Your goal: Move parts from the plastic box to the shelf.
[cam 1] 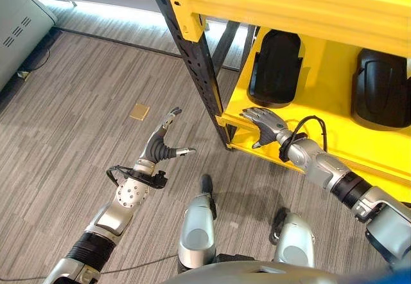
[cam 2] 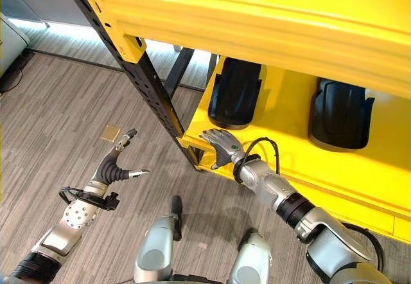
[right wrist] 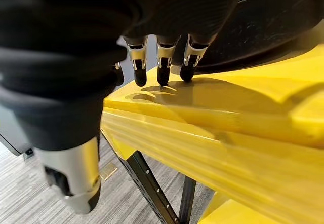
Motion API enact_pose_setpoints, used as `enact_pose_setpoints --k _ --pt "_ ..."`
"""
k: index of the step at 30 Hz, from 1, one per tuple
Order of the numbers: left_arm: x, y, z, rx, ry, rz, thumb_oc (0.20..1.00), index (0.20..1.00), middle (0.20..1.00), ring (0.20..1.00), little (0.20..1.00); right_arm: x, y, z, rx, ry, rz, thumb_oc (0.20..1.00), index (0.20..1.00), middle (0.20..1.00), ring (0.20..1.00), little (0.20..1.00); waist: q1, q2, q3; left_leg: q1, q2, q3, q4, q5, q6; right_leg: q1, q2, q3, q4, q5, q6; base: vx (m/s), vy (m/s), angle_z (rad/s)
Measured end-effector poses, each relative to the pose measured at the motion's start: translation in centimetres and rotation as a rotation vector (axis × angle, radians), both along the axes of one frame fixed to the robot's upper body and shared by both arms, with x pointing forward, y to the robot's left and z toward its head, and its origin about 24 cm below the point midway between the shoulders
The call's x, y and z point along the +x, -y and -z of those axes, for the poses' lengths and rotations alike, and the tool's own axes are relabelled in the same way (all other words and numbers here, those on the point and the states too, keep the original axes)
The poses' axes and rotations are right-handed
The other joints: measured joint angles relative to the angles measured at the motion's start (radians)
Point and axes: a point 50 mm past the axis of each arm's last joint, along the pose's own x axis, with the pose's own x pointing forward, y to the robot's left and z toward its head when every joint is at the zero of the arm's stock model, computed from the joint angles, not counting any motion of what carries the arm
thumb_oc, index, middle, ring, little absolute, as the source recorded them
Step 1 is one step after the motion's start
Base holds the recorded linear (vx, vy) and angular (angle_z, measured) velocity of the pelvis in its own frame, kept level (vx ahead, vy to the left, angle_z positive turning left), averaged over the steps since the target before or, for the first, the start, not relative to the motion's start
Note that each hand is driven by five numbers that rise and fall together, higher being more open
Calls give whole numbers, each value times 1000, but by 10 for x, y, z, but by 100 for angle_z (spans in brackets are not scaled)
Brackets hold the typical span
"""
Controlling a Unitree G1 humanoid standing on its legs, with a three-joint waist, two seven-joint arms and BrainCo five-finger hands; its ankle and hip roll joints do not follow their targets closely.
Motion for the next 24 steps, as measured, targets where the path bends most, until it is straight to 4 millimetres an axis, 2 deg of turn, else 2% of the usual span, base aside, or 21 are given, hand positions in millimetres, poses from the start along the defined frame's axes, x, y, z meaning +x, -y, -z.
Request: enact_pose_setpoints --k 24 --pt "-2 4 10 15 -56 34 1000 1000 1000 1000 1000 12 0 -7 -48 -10 -6 1000 1000 1000 1000 1000 1 0 0 -3 0 -13 4 1 1 7 -3 -12 7 -5 -3 3 0 0"
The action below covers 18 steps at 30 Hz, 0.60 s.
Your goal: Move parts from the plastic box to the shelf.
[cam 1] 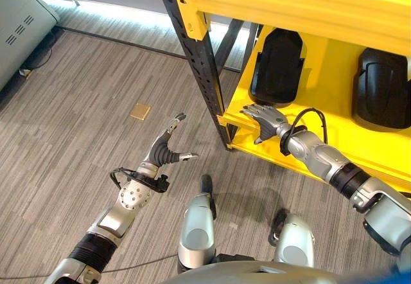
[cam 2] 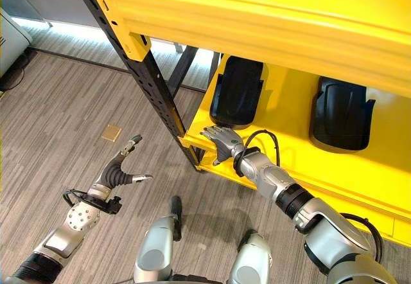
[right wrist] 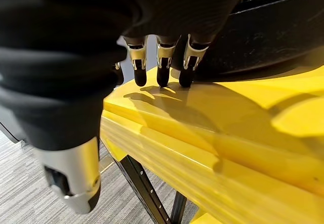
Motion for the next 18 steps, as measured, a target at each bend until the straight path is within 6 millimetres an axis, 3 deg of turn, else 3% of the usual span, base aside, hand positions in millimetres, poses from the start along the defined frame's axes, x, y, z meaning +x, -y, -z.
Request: enact_pose_setpoints --k 18 --pt "-3 1 6 6 -31 0 1000 1000 1000 1000 1000 6 -1 -10 18 10 5 1000 1000 1000 1000 1000 13 6 1 -17 1 -7 14 -4 -5 -25 -10 -5 62 -42 -11 39 -17 1"
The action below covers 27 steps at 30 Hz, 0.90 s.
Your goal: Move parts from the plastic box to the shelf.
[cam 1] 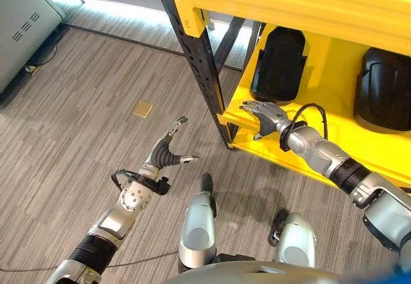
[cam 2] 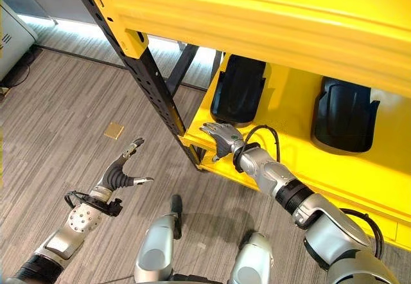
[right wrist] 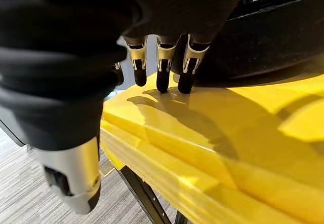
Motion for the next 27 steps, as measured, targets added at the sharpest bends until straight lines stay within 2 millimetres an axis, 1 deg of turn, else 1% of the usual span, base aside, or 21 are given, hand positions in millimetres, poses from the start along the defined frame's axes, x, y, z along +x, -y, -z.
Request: enact_pose_setpoints --k 10,19,24,27 --pt "-1 3 3 1 -12 11 1000 1000 1000 1000 1000 1 0 -1 11 4 0 1000 1000 1000 1000 1000 0 3 1 0 -6 1 2 0 0 -5 -7 1 11 -9 -4 6 1 1" --pt "-1 3 3 2 -15 8 1000 1000 1000 1000 1000 7 -2 -11 23 25 22 1000 1000 1000 1000 1000 3 6 3 0 -14 1 2 0 0 -7 -21 0 19 -13 2 0 1 0" --pt "-1 3 3 3 -17 10 1000 1000 1000 1000 1000 8 -4 -10 45 16 30 1000 1000 1000 1000 1000 5 6 3 1 -17 1 2 0 0 -6 -20 0 20 -13 2 0 0 0" --pt "-3 7 7 3 -32 25 1000 1000 1000 1000 1000 9 -6 -9 65 13 39 1000 1000 1000 1000 1000 5 7 3 2 -17 1 2 0 1 -4 -21 0 19 -13 2 0 0 0"
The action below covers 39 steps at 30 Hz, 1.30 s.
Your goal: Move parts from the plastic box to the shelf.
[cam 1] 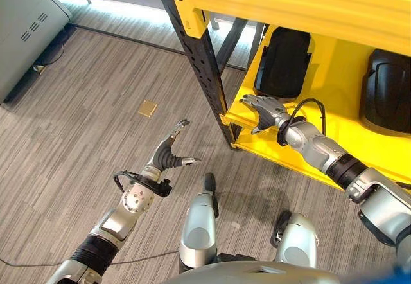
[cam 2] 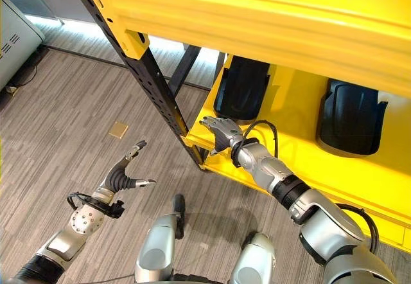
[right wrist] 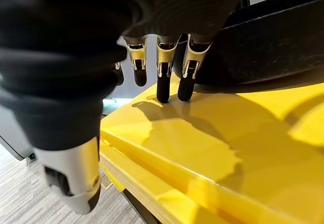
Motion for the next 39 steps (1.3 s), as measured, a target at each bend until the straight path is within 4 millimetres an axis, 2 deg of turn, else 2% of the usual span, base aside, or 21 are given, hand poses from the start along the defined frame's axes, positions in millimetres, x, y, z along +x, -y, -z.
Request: enact_pose_setpoints --k 6,12,15,16,19,21,24,25,30,32,33,34,35,36,37,39 --pt "-1 3 2 0 -10 13 1000 1000 1000 1000 1000 2 1 -3 25 5 18 1000 1000 1000 1000 1000 2 15 7 0 -2 0 0 0 0 0 -1 -1 0 0 0 0 0 0" --pt "-1 1 6 6 -21 -2 1000 1000 1000 1000 1000 1 0 -3 58 -22 17 1000 1000 1000 1000 1000 -3 15 7 -2 2 0 -1 1 0 -4 0 0 2 0 1 -27 -1 0" --pt "0 1 5 5 -18 -2 1000 1000 1000 1000 1000 -4 -12 -1 125 -79 -6 1000 1000 1000 1000 1000 -32 15 8 -16 4 3 -7 10 -3 -27 3 4 10 -1 -1 -67 3 -4" --pt "0 2 5 1 -14 -3 1000 1000 1000 1000 1000 -8 -14 1 146 -87 -9 1000 1000 1000 1000 1000 -43 14 8 -14 8 3 -10 11 -4 -28 5 5 8 -1 -1 -84 1 -2" --pt "-1 1 6 -14 -8 -28 1000 1000 1000 1000 1000 -37 -28 10 311 -176 -67 1000 1000 1000 1000 1000 -63 11 10 -5 17 14 -46 33 -10 -31 19 6 -15 10 -4 -62 -6 -9" --pt "0 0 5 -18 -3 -37 1000 1000 1000 1000 1000 -44 -31 13 383 -228 -78 1000 1000 1000 1000 1000 -76 0 17 17 23 29 -61 36 -14 -28 29 17 -21 13 -7 -66 -23 -22" --pt "-5 -7 9 -158 -34 -111 1000 1000 1000 1000 1000 -95 -30 23 693 -563 -185 1000 1000 1000 1000 1000 -102 -16 26 55 45 50 -109 55 -24 -10 69 24 -64 27 -15 -119 -55 -26" --pt "-8 -7 12 -186 -64 -97 1000 1000 1000 1000 1000 -104 -33 20 757 -626 -239 1000 1000 1000 1000 1000 -112 -21 29 75 51 61 -119 57 -23 5 78 29 -75 29 -16 -102 -56 -25" --pt "-16 5 22 -370 -173 -22 1000 1000 1000 1000 1000 -110 -26 10 888 -683 -293 1000 1000 1000 1000 1000 -120 -31 21 132 66 80 -180 71 -22 45 98 30 -123 47 -16 -48 -26 -9" --pt "-28 16 37 -526 -304 29 1000 1000 1000 1000 1000 -114 -14 12 990 -699 -248 1000 1000 1000 1000 1000 -128 -41 -9 160 64 90 -202 71 -21 75 101 29 -157 58 -9 -29 21 -7" --pt "-43 26 54 -665 -451 73 1000 1000 1000 1000 1000 -117 -3 21 1098 -713 -165 1000 1000 1000 1000 1000 -145 -60 -63 171 60 102 -217 70 -19 85 102 31 -184 64 -3 8 60 -15" --pt "-58 41 69 -780 -565 122 1000 1000 1000 1000 1000 -120 14 33 1201 -713 -49 1000 1000 1000 1000 1000 -169 -73 -94 200 58 115 -227 70 -18 120 107 34 -226 81 2 -13 88 -32" --pt "-76 56 86 -881 -669 163 1000 1000 1000 1000 1000 -133 43 65 1359 -711 182 1000 1000 1000 1000 1000 -218 -86 -159 260 55 146 -277 67 -17 168 121 44 -301 106 16 -29 130 -36" --pt "-81 56 92 -889 -696 153 1000 1000 1000 1000 1000 -142 53 78 1375 -722 259 1000 1000 1000 1000 1000 -239 -89 -190 274 54 157 -290 68 -17 181 126 49 -325 115 20 -73 114 -45" --pt "-81 52 93 -880 -703 179 1000 1000 1000 1000 1000 -159 70 98 1441 -710 404 1000 1000 1000 1000 1000 -266 -98 -217 293 54 181 -301 71 -21 183 131 68 -347 129 23 -71 104 -56" --pt "-78 37 88 -869 -671 193 1000 1000 1000 1000 1000 -177 98 123 1489 -659 634 1000 1000 1000 1000 1000 -297 -93 -242 320 54 228 -323 70 -21 184 137 98 -389 155 31 -43 55 -67"
